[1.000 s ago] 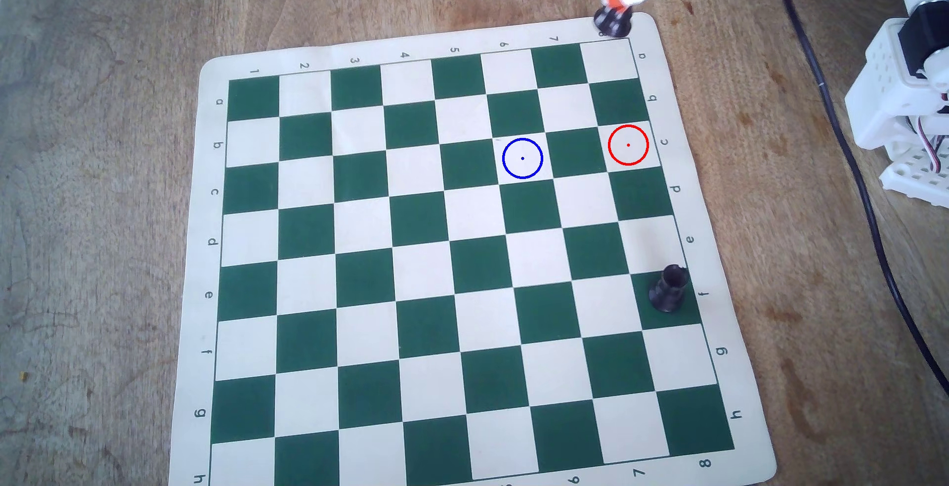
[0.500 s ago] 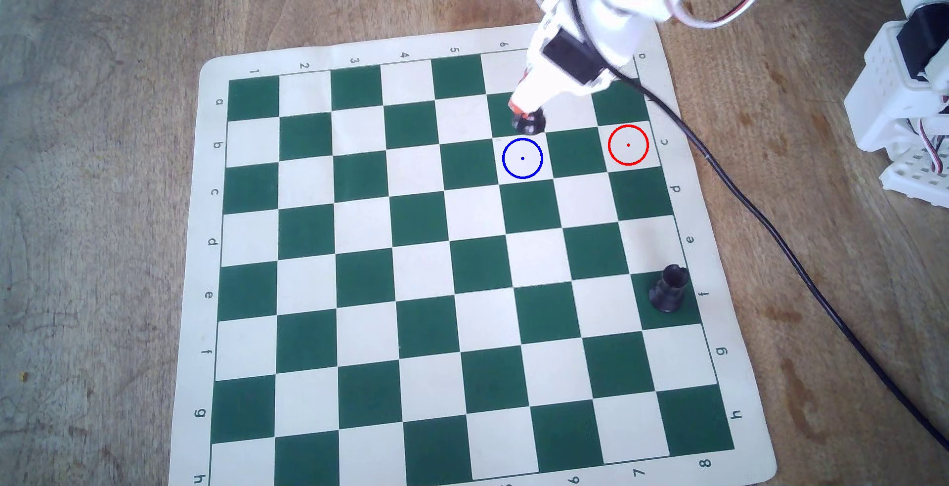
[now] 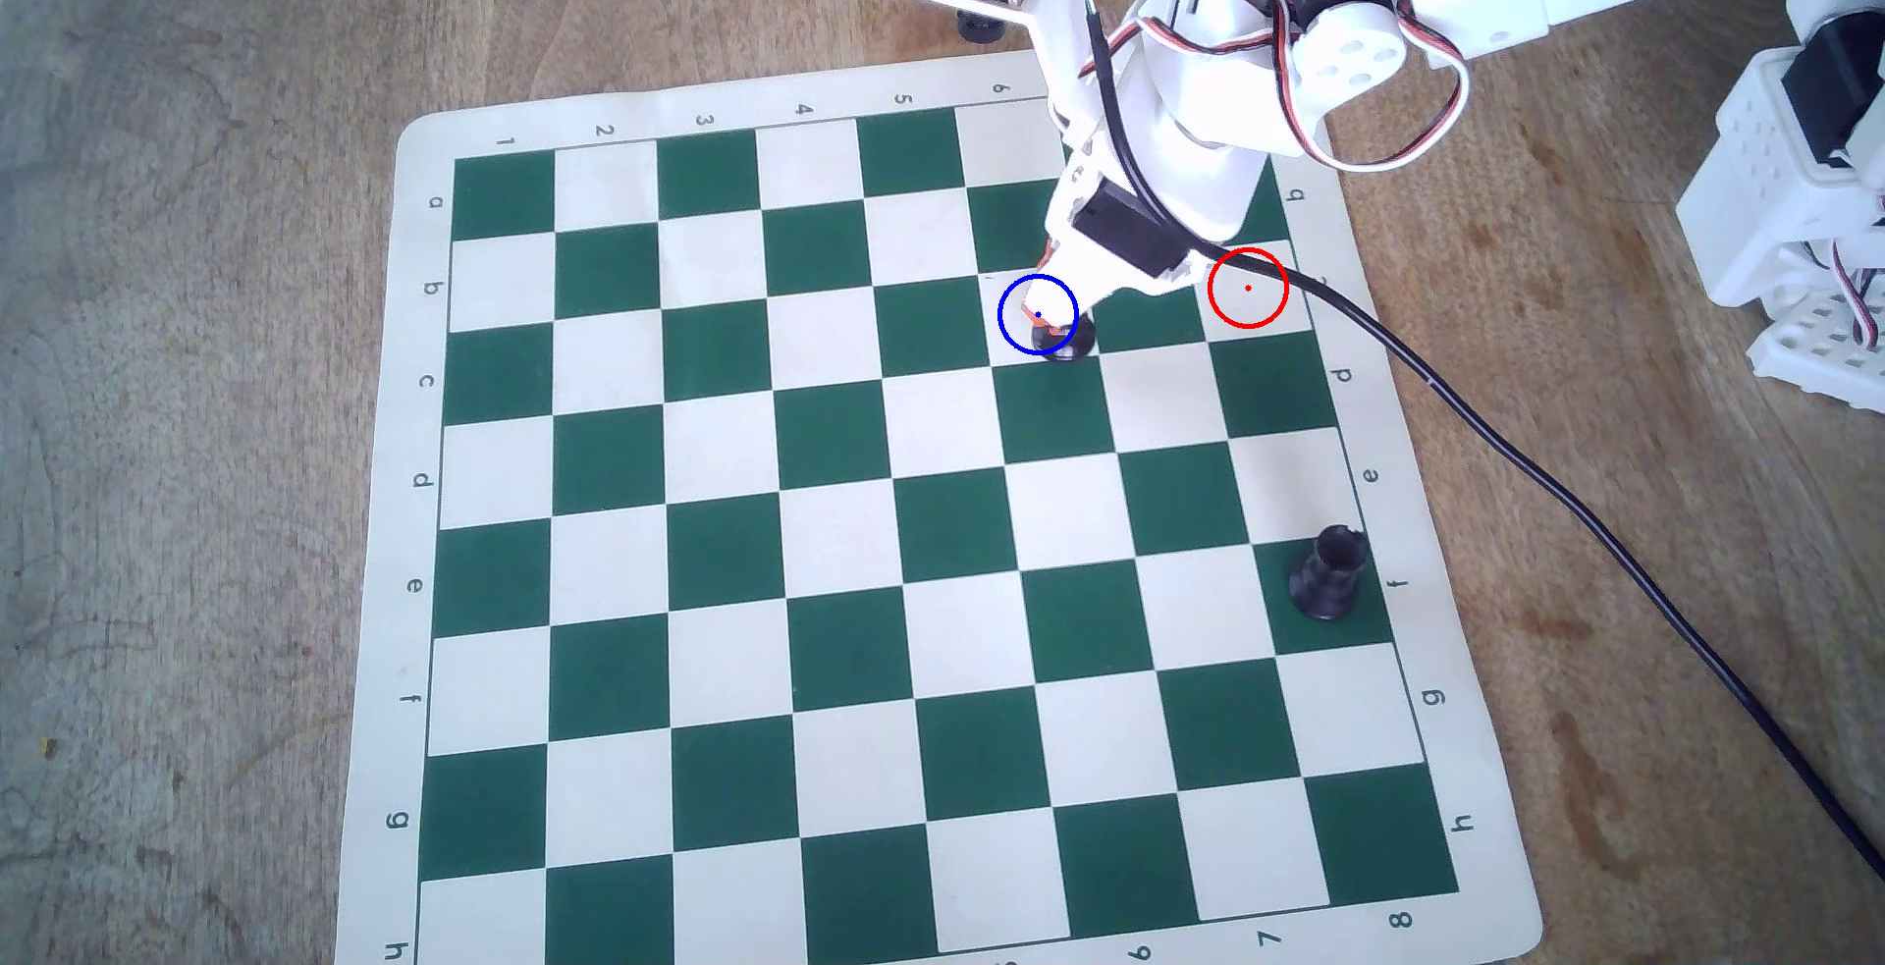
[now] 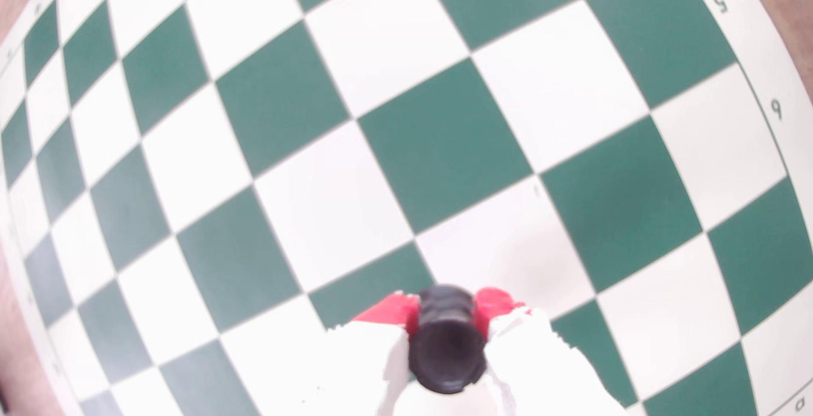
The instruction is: Move the chess piece from red to blue
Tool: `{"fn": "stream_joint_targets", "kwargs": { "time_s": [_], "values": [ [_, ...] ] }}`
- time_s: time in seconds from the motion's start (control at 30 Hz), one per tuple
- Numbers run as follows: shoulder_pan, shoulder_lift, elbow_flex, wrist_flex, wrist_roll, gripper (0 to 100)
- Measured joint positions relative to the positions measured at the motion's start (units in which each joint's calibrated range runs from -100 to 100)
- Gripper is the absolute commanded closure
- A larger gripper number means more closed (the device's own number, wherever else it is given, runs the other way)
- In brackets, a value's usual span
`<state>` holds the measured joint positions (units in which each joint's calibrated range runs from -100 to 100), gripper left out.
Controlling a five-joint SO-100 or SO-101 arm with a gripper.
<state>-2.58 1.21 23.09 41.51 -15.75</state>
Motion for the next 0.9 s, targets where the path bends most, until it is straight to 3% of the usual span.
{"fn": "stream_joint_targets", "kwargs": {
  "time_s": [0.9],
  "values": [
    [3.2, 0.0, 6.7, -6.7, 0.5, 99]
  ]
}}
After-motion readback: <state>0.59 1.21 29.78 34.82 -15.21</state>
